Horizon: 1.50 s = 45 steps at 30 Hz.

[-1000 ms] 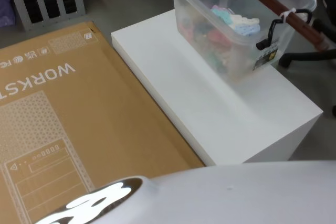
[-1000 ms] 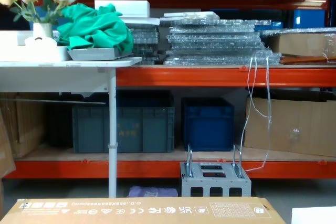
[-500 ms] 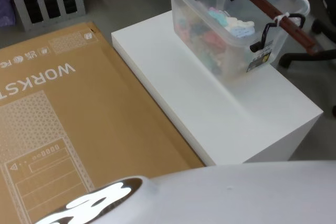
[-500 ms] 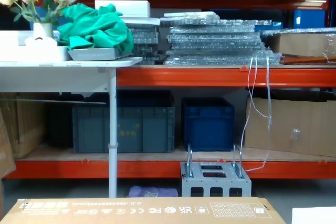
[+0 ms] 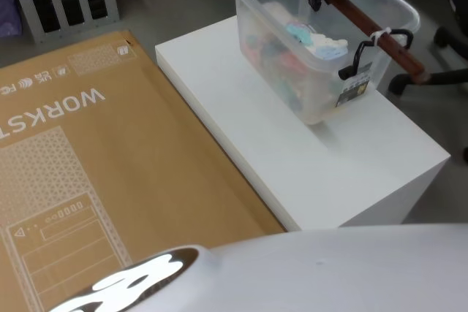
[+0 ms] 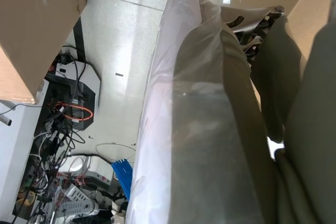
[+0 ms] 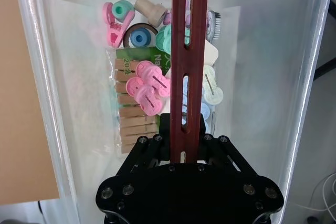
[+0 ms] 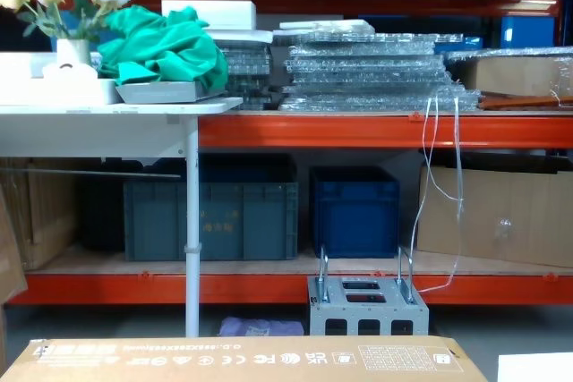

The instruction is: Use one hand to grasp the basket and place it at the designated location.

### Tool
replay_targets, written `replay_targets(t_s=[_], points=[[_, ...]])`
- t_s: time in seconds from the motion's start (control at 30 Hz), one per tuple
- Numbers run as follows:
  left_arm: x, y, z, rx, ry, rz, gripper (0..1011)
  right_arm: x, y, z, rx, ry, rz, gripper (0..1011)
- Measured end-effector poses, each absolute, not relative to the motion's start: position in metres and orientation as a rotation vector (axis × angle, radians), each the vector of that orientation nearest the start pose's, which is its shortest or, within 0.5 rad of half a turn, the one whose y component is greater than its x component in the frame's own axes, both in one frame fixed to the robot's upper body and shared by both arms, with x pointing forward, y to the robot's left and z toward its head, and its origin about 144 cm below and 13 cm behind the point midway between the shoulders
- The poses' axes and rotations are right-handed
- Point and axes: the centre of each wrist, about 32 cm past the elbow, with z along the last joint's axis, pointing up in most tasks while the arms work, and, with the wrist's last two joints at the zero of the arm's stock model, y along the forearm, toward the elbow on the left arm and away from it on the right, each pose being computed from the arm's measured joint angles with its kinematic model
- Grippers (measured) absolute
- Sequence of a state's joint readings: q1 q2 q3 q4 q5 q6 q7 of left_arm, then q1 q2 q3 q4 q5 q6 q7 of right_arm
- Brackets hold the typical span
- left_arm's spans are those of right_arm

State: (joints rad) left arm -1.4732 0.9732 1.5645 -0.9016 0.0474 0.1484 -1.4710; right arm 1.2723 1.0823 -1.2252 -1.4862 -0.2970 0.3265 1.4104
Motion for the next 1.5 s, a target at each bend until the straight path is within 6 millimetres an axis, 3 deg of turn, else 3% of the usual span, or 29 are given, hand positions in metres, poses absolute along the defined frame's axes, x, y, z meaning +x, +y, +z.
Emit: replay_targets(t_s=[1.5], points=[[0.617,0.495,1.396,1.629,0.163,0.177,0,0.567,-0.376,1.380,-1.679,-0.258,-0.205,234]])
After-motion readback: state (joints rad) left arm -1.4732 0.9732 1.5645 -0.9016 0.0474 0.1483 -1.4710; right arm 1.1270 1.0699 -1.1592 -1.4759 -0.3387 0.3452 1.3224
